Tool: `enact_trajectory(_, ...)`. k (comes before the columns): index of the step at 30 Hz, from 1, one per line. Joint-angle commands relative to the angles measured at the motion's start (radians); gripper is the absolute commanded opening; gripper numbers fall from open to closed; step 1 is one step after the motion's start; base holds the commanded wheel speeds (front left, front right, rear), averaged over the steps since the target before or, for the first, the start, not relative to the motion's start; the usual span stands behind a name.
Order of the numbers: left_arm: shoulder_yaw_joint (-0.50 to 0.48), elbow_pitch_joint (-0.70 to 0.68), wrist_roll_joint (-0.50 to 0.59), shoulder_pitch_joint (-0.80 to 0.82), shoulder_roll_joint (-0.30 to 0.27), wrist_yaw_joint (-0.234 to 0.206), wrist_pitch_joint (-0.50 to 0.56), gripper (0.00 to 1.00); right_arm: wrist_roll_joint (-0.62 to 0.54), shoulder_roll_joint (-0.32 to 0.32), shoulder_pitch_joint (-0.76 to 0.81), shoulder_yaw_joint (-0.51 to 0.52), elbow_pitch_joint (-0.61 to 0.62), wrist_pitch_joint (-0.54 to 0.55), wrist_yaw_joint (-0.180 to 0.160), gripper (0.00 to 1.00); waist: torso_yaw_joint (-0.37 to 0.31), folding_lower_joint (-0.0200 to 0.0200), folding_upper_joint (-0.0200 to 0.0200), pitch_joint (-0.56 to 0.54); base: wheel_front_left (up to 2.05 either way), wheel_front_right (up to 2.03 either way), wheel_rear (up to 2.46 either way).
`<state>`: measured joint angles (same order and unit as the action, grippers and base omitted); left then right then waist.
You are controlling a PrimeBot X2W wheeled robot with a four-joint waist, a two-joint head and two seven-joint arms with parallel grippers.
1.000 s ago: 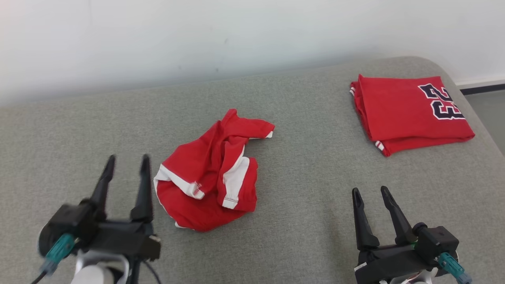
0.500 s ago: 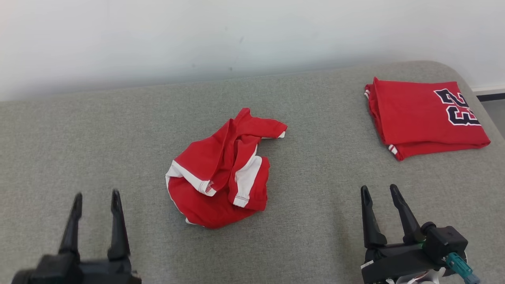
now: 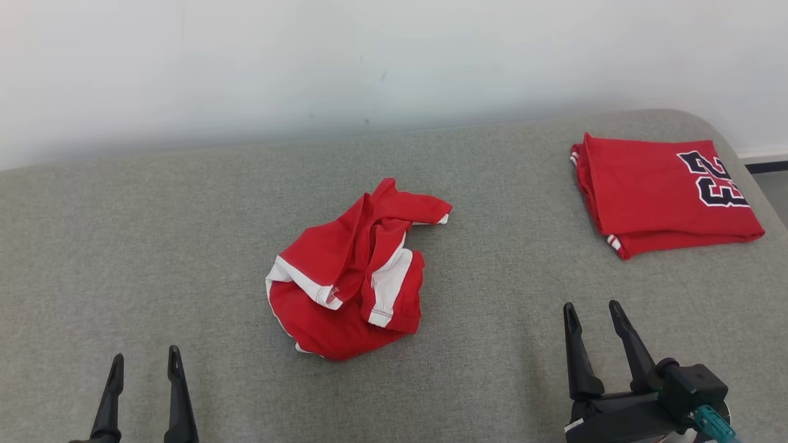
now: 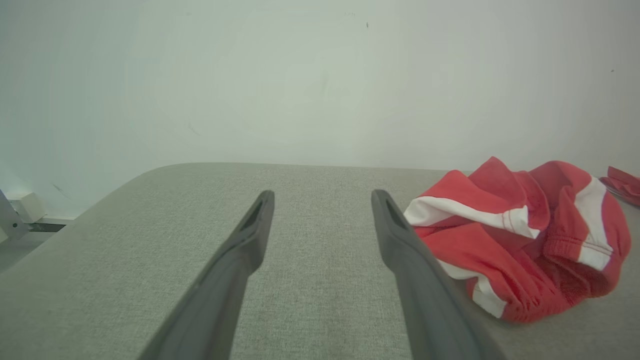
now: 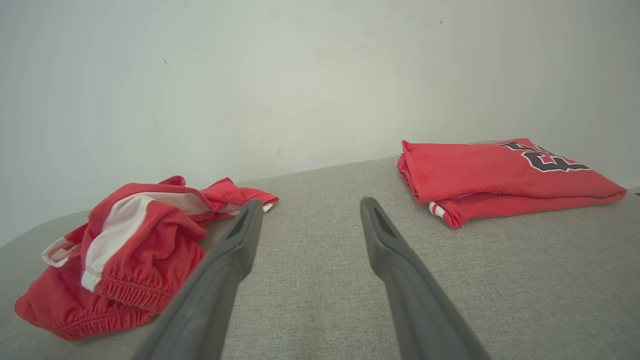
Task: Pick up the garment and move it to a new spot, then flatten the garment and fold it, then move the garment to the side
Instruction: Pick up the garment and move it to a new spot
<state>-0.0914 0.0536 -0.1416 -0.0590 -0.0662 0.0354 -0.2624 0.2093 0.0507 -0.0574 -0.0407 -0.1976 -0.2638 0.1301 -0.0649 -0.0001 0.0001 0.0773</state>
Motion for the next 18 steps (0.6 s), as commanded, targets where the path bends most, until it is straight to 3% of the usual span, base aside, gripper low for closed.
enact_trajectory(1, -0.004, 0.000, 0.010, -0.010, 0.003, 0.001, -0.002, 1.00, -0.005, -0.001, 0.007, 0.000, 0.001, -0.001, 0.001, 1.00, 0.004, 0.0001, -0.0001, -0.004, 0.00, 0.00, 0.00)
enact_trajectory(18, -0.009, 0.023, 0.007, -0.048, 0.016, 0.021, -0.002, 1.00, -0.012, -0.001, 0.033, -0.015, -0.014, -0.001, 0.001, 1.00, 0.012, 0.0001, -0.0001, -0.030, 0.00, 0.00, 0.00)
